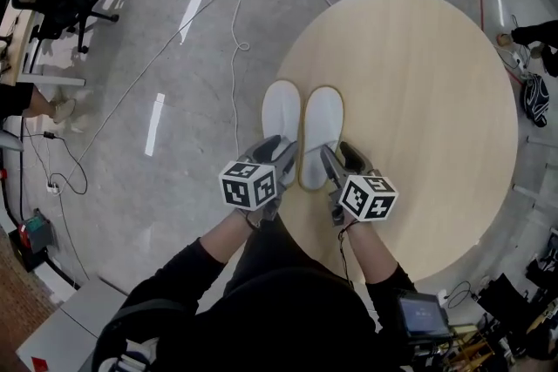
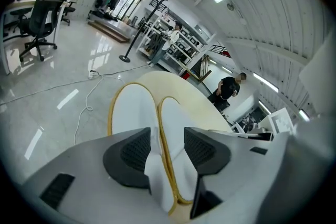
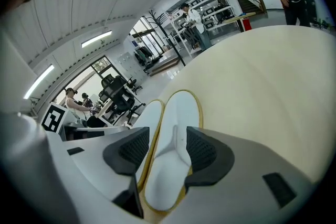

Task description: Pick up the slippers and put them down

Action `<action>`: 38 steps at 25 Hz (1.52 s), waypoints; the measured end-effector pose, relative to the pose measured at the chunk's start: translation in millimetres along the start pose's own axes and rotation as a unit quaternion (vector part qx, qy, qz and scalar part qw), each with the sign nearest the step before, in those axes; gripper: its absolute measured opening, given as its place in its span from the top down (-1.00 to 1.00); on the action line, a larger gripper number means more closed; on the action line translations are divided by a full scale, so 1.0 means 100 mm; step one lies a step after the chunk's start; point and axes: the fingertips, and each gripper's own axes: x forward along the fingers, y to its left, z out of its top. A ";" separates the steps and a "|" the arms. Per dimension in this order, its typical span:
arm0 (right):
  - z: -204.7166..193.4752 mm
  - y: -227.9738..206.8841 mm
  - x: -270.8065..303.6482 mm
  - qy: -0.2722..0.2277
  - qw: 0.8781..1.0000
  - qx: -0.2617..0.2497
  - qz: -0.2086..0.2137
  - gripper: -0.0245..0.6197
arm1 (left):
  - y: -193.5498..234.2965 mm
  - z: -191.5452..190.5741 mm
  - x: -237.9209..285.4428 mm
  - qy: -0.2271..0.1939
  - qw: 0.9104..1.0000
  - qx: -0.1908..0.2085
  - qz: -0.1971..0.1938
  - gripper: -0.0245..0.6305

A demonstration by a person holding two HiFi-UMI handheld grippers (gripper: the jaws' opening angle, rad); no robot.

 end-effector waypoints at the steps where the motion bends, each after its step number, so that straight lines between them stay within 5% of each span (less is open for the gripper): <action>1: -0.04 0.00 -0.06 -0.001 1.000 0.006 -0.002 0.27 | -0.05 -0.02 -0.03 0.001 1.000 0.002 -0.001 0.33; 7: -0.22 0.17 -0.59 -0.020 0.996 0.077 0.044 0.29 | -0.47 0.10 -0.38 -0.037 0.998 0.050 0.008 0.33; 10: -0.24 0.24 -0.98 -0.044 0.992 0.095 0.075 0.80 | -0.86 0.16 -0.55 -0.068 0.995 0.067 -0.002 0.33; 15: -0.31 0.29 -1.74 -0.097 0.984 0.119 0.094 0.87 | -1.72 -0.05 -0.68 -0.070 0.991 0.092 -0.072 0.33; 26: -0.27 -0.05 -3.74 -0.246 0.966 0.044 0.063 0.88 | -3.42 -1.26 -0.91 -0.020 0.978 0.136 -0.160 0.36; 38: -0.67 -0.21 -5.32 -0.330 0.943 -0.045 0.014 0.88 | -4.80 -2.14 -1.26 -0.027 0.946 0.204 -0.251 0.38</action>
